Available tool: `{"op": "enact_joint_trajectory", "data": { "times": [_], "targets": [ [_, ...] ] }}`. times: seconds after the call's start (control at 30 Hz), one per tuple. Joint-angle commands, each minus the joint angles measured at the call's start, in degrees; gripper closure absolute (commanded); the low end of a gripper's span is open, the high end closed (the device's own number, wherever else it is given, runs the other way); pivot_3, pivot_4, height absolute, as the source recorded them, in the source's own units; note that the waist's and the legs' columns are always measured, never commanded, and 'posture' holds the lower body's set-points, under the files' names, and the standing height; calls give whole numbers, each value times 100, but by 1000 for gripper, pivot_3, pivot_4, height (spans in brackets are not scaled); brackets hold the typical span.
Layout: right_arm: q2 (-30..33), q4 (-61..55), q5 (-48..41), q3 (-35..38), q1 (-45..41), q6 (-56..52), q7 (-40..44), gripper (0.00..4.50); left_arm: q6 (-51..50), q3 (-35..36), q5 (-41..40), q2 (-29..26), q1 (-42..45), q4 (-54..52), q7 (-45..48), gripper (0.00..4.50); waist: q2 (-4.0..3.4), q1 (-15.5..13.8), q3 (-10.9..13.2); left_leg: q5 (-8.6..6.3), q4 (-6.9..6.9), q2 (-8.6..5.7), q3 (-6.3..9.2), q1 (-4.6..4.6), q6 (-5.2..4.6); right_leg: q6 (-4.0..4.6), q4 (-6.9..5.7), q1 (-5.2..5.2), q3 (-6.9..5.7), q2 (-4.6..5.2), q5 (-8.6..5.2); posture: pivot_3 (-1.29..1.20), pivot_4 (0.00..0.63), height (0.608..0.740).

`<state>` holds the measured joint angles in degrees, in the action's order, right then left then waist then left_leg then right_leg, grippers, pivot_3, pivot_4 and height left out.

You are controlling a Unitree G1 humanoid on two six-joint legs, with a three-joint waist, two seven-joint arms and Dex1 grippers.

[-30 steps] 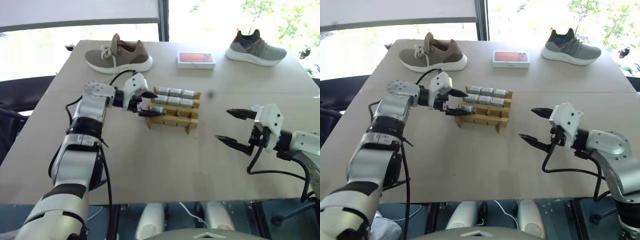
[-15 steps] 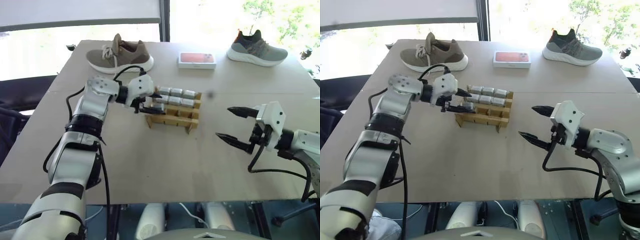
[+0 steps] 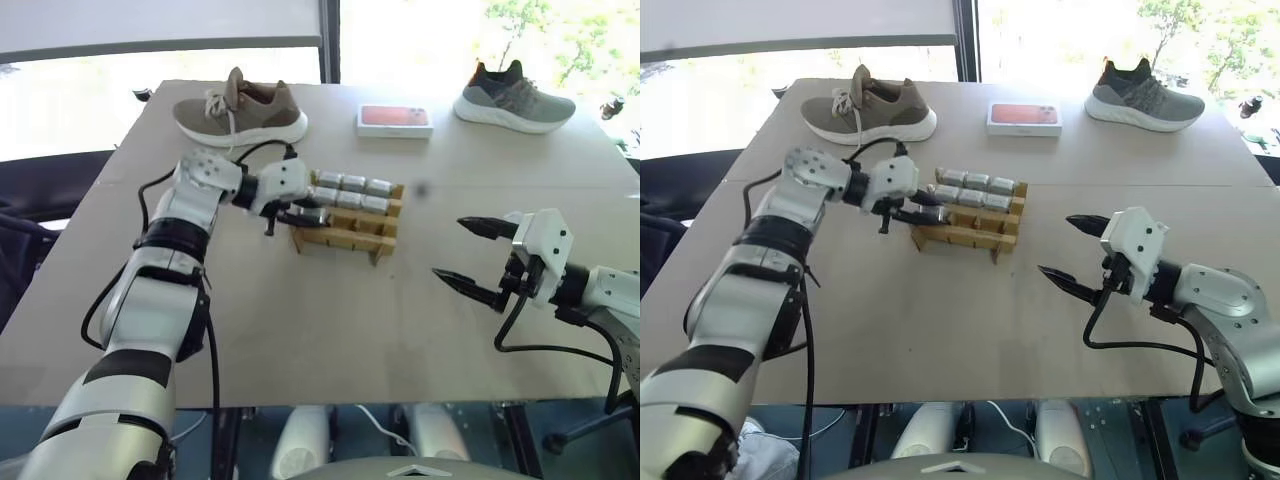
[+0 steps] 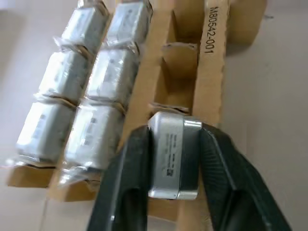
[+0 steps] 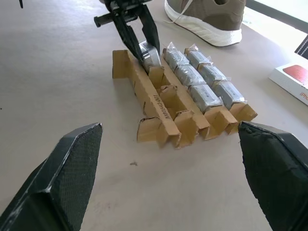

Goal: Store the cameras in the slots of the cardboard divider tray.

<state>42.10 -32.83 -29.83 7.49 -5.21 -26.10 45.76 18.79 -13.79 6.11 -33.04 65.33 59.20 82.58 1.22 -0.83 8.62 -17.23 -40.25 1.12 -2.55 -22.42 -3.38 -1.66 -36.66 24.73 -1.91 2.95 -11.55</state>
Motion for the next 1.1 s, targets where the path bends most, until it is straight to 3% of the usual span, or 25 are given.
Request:
{"op": "enact_joint_trajectory", "data": {
  "times": [0.03, 0.33, 1.1],
  "targets": [
    [49, -213, -45, 187, -6, 61, -41, 0, 132, 103, -24, 24, 364, 312, 117, 3632, 0, 1, 0, 0, 0, 0, 0, -1, 0, 0, 1, 0, 0, 0, 0, 0, 150, 740],
    [38, -254, -19, 206, 42, 76, -86, 0, -173, 241, -24, 215, 919, 1097, 794, 3633, 1, 1, 0, 0, 0, 0, -1, -15, 0, -1, 14, 3, -11, 0, 0, 0, 150, 740],
    [-16, -702, -48, 285, 434, 11, -495, 0, 201, -99, 990, 335, 1098, 1618, 191, 3635, 1, 13, 0, -1, 1, 3, 7, -7, -1, -1, 4, 3, -7, -2, 0, 0, 150, 740]
  ]
}}
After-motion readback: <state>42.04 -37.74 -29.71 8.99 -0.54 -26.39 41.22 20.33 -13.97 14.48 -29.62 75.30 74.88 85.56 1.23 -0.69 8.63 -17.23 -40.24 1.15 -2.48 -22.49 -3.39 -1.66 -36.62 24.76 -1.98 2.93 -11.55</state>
